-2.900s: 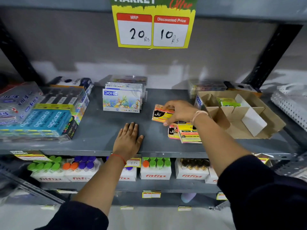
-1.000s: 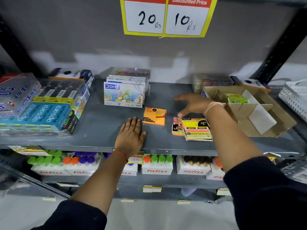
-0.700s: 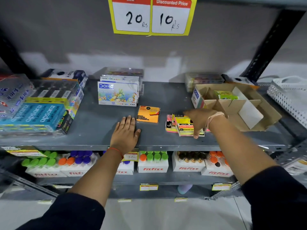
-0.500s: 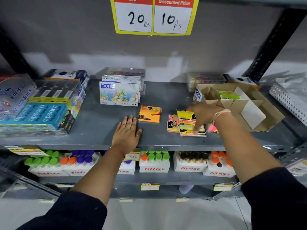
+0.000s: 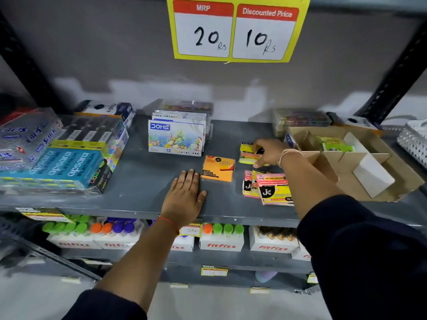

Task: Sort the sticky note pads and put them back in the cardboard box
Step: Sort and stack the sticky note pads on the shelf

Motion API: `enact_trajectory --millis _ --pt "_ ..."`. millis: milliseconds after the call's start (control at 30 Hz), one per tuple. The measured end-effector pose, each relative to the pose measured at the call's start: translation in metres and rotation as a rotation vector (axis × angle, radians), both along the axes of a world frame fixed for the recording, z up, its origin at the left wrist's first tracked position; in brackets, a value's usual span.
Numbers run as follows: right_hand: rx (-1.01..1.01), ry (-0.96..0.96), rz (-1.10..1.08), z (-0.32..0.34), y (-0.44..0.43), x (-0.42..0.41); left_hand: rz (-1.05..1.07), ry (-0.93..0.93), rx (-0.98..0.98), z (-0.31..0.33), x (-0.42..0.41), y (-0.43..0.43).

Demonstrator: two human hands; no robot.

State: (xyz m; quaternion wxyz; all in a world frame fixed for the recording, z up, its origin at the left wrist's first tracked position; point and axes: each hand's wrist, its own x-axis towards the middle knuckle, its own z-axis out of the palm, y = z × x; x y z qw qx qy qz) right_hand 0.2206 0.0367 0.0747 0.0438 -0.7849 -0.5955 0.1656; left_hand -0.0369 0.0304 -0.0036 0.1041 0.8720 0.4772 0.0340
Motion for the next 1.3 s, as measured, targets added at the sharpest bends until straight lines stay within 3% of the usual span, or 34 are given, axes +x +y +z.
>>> enact_trajectory --millis 200,367,467,567,700,833,900,933,1033,1067,1167,1300 --pt "-0.031 0.0 0.008 -0.02 0.009 0.008 -0.013 -0.02 0.049 -0.005 -0.001 0.003" --pt "-0.034 0.045 0.075 0.02 -0.008 0.01 -0.019 0.009 0.064 -0.006 0.0 0.004" --pt "-0.217 0.049 0.144 0.041 -0.041 0.003 -0.004 0.029 0.067 -0.005 0.001 0.003" --pt "-0.405 -0.095 0.204 0.034 -0.072 -0.009 -0.001 0.038 0.064 -0.004 0.001 0.002" --pt "-0.278 -0.22 0.232 0.012 -0.085 -0.008 -0.007 0.04 0.072 -0.004 0.002 0.002" --pt "-0.118 -0.089 0.196 0.019 -0.083 0.002 -0.012 0.03 0.054 -0.003 0.001 0.002" --pt "-0.066 0.137 0.138 0.029 -0.08 0.008 -0.009 0.026 0.047 -0.002 0.001 0.002" --pt "-0.037 0.38 0.105 0.032 -0.08 0.01 -0.007 0.029 0.043 -0.002 0.001 0.002" --pt "0.062 1.364 -0.07 0.027 -0.078 0.014 -0.001 0.03 0.039 -0.002 0.001 0.002" --pt "0.082 1.574 -0.115 0.021 -0.076 0.014 0.0 0.026 0.043 -0.002 0.002 0.002" --pt "0.106 1.819 -0.114 0.01 -0.068 0.005 0.0 0.026 0.047 -0.003 0.001 0.002" --pt "0.185 1.841 -0.127 0.007 -0.054 0.002 -0.005 0.013 0.045 -0.003 0.001 0.002"
